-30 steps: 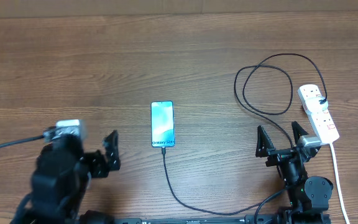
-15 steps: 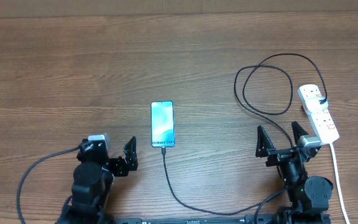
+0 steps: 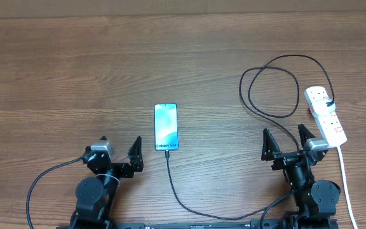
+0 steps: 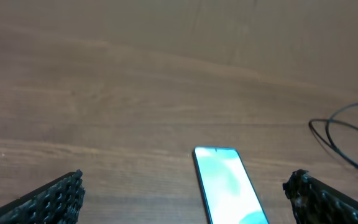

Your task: Plug charger to phone and switch on socket

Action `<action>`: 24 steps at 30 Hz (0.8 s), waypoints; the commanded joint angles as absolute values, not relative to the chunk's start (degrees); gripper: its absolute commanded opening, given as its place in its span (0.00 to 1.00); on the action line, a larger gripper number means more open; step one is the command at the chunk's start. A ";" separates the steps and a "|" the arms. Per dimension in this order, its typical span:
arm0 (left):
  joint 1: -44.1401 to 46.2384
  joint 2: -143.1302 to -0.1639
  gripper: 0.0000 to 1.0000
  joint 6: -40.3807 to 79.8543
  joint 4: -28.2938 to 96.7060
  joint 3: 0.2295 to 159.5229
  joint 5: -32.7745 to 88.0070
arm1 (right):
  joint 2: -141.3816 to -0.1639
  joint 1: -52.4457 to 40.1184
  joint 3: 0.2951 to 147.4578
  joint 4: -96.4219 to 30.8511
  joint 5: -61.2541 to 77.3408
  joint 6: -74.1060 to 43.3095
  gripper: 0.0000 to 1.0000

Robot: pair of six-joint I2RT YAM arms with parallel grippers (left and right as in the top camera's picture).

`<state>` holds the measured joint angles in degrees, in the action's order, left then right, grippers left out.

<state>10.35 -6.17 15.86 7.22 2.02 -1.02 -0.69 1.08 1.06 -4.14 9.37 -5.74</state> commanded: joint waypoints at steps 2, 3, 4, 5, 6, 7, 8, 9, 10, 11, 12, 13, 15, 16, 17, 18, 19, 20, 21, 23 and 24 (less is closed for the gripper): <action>8.54 -2.94 1.00 11.31 5.23 1.15 -0.91 | -0.16 1.02 0.45 -3.95 8.60 -5.28 1.00; 8.21 -2.63 0.99 11.33 4.91 1.13 -1.34 | -0.16 1.02 0.45 -3.95 8.60 -5.28 1.00; 7.86 -2.33 1.00 11.31 4.49 1.06 -1.78 | -0.16 1.02 0.45 -3.95 8.60 -5.28 1.00; 7.62 -2.11 0.99 11.27 4.05 0.91 -1.96 | -0.16 1.02 0.45 -3.95 8.60 -5.28 1.00; 7.35 -1.74 0.99 11.07 3.46 0.58 -2.02 | -0.16 1.02 0.45 -3.95 8.60 -5.28 1.00; 7.27 -1.28 0.99 10.96 3.03 0.19 -1.96 | -0.16 1.02 0.45 -3.95 8.60 -5.28 1.00; 7.25 -0.80 0.99 10.68 3.49 0.21 -1.87 | -0.16 1.02 0.45 -3.95 8.60 -5.28 1.00; 7.22 -0.14 0.99 10.20 3.92 0.21 -1.78 | -0.16 1.02 0.45 -3.95 8.60 -5.28 1.00; 7.11 -0.16 0.99 10.22 4.14 0.21 -1.78 | -0.16 1.02 0.45 -3.95 8.60 -5.28 1.00; 6.96 -0.16 1.00 10.17 4.27 0.21 -1.50 | -0.16 1.02 0.45 -3.95 8.60 -5.28 1.00; 6.79 -0.16 0.99 10.09 4.25 0.23 -1.15 | -0.16 1.02 0.45 -3.95 8.60 -5.28 1.00; 6.63 -0.16 0.99 10.02 4.27 0.23 -0.84 | -0.16 1.02 0.45 -3.95 8.60 -5.28 1.00; 6.61 -0.16 1.00 9.52 4.29 0.23 -0.71 | -0.16 1.02 0.45 -3.95 8.60 -5.28 1.00; 6.61 -0.16 1.00 8.82 4.36 0.23 -0.43 | -0.16 1.02 0.45 -3.95 8.60 -5.28 1.00; 6.61 -0.16 1.00 8.51 4.45 0.25 -0.27 | -0.16 1.02 0.45 -3.95 8.60 -5.28 1.00; 6.61 -0.16 0.99 8.54 4.45 0.25 -0.25 | -0.16 1.02 0.45 -3.95 8.60 -5.28 1.00; 6.61 -0.16 0.99 8.51 4.47 0.25 0.05 | -0.16 1.02 0.45 -3.95 8.60 -5.28 1.00; 6.61 -0.16 1.00 8.56 4.47 0.25 0.12 | -0.16 1.02 0.45 -3.95 8.60 -5.28 1.00; 6.61 -0.16 0.99 8.56 4.47 0.27 0.16 | -0.16 1.02 0.45 -3.95 8.60 -5.28 1.00; 6.61 -0.19 1.00 8.54 4.45 0.27 0.08 | -0.16 1.02 0.45 -3.95 8.60 -5.28 1.00; 6.61 -0.19 1.00 8.54 4.45 0.27 0.05 | -0.16 1.02 0.45 -3.95 8.60 -5.28 1.00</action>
